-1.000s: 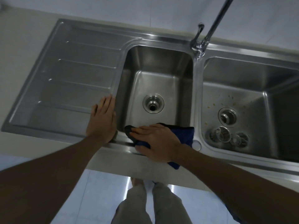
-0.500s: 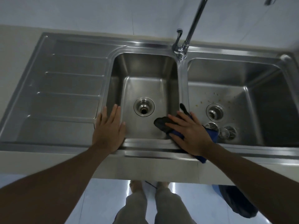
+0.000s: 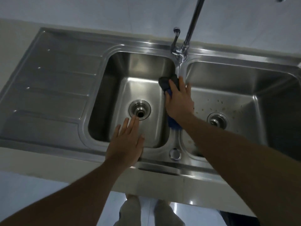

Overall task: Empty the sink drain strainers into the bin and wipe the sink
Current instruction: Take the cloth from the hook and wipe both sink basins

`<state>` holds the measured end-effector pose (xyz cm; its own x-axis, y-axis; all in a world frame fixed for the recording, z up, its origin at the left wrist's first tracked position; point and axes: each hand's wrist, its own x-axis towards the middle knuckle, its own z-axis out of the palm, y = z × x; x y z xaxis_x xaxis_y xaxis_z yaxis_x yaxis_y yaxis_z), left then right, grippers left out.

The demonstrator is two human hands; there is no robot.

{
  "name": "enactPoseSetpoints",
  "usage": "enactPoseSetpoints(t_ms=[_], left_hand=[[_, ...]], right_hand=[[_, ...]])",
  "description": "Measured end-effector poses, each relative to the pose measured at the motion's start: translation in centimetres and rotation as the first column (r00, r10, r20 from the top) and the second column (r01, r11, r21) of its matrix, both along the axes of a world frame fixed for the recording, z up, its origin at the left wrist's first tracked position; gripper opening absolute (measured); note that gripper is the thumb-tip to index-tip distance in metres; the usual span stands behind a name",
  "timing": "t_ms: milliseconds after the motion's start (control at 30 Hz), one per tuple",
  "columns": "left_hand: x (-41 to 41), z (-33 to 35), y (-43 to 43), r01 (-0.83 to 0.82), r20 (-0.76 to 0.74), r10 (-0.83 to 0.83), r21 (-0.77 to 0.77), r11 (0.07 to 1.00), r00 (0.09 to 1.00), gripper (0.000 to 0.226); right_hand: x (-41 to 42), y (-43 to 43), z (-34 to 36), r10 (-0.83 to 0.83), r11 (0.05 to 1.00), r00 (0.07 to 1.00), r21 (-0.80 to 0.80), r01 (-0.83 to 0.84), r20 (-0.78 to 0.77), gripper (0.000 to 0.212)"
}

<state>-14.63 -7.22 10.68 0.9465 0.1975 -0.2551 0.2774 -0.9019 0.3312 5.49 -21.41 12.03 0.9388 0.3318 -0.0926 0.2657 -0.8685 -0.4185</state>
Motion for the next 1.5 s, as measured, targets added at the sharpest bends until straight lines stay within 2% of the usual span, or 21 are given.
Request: enactPoseSetpoints(t_ms=[167, 233, 333, 400, 467, 567, 633, 700, 800, 1000, 1167, 1233, 1300, 1333, 1400, 1433, 1467, 1500], left_hand=[[0.0, 0.3, -0.1, 0.006, -0.017, -0.007, -0.003, 1.0, 1.0, 0.067], [0.0, 0.4, -0.2, 0.001, -0.034, -0.001, -0.001, 1.0, 0.999, 0.067], [0.1, 0.7, -0.4, -0.003, -0.049, 0.003, 0.003, 1.0, 0.999, 0.068], [0.2, 0.9, -0.4, -0.003, -0.048, 0.003, 0.003, 1.0, 0.999, 0.068], [0.2, 1.0, -0.5, -0.005, -0.034, 0.005, -0.002, 1.0, 0.999, 0.067], [0.3, 1.1, -0.6, -0.005, -0.024, 0.005, -0.002, 1.0, 1.0, 0.068], [0.3, 1.0, -0.5, 0.001, -0.022, -0.001, -0.007, 1.0, 1.0, 0.068], [0.3, 1.0, -0.5, 0.008, -0.027, -0.009, -0.015, 1.0, 1.0, 0.068], [0.3, 1.1, -0.4, 0.014, -0.035, -0.015, -0.015, 1.0, 0.999, 0.07], [0.3, 1.1, -0.3, 0.023, -0.04, -0.023, -0.018, 1.0, 0.999, 0.07], [0.3, 1.0, -0.3, 0.03, -0.025, -0.031, -0.032, 0.999, 0.999, 0.069], [0.3, 1.1, -0.3, 0.023, -0.02, -0.024, -0.048, 0.999, 1.0, 0.07], [0.3, 1.2, -0.3, 0.021, -0.018, -0.022, -0.049, 0.999, 1.0, 0.07], [0.3, 1.2, -0.4, 0.026, -0.02, -0.026, -0.042, 0.999, 0.999, 0.07], [0.3, 1.3, -0.4, 0.03, -0.027, -0.031, -0.032, 0.999, 0.999, 0.069], [0.3, 1.3, -0.4, 0.03, -0.031, -0.032, -0.035, 0.999, 0.999, 0.069], [0.3, 1.3, -0.4, 0.032, -0.033, -0.033, -0.037, 0.999, 0.999, 0.068], [0.3, 1.2, -0.3, 0.034, -0.033, -0.035, -0.036, 0.999, 0.999, 0.066]], right_hand=[[4.2, 1.7, 0.2, -0.068, 0.998, 0.998, 0.004, 0.068, 0.015, 0.056], [2.8, 1.0, -0.4, -0.037, 0.999, 0.998, 0.007, 0.037, 0.044, 0.055], [0.8, -1.2, -1.5, 0.034, 0.994, 0.996, 0.096, -0.042, 0.078, 0.052], [2.2, -1.5, -1.5, 0.032, 0.989, 0.997, 0.142, -0.043, 0.075, 0.054], [4.9, -0.5, -1.0, -0.021, 0.985, 0.998, 0.172, 0.011, 0.062, 0.057], [9.1, 1.3, -0.3, -0.222, 0.947, 0.974, 0.229, 0.225, -0.039, 0.057], [9.8, 1.8, -0.2, -0.304, 0.929, 0.949, 0.193, 0.315, -0.082, 0.058], [8.5, 1.8, -0.4, -0.272, 0.951, 0.961, 0.138, 0.276, -0.052, 0.06], [6.9, 0.8, -0.9, -0.197, 0.968, 0.98, 0.154, 0.199, -0.028, 0.063], [10.6, 2.0, 0.8, -0.345, 0.919, 0.925, 0.146, 0.367, -0.16, 0.062], [5.0, 0.9, -0.2, -0.142, 0.989, 0.99, 0.055, 0.141, 0.021, 0.065], [2.8, -0.5, -0.9, -0.109, 0.992, 0.994, 0.062, 0.107, 0.028, 0.066], [2.4, -1.6, -1.5, -0.113, 0.975, 0.993, 0.189, 0.12, -0.044, 0.064], [2.8, -2.0, -1.6, -0.158, 0.942, 0.979, 0.277, 0.188, -0.128, 0.061], [4.3, -2.1, -1.2, -0.294, 0.805, 0.874, 0.393, 0.444, -0.386, 0.054], [4.5, -2.0, -1.0, -0.333, 0.747, 0.816, 0.397, 0.534, -0.472, 0.053], [4.2, -1.8, -0.8, -0.346, 0.737, 0.8, 0.386, 0.555, -0.49, 0.053], [3.3, -1.7, -0.7, -0.337, 0.766, 0.823, 0.375, 0.522, -0.457, 0.054]])
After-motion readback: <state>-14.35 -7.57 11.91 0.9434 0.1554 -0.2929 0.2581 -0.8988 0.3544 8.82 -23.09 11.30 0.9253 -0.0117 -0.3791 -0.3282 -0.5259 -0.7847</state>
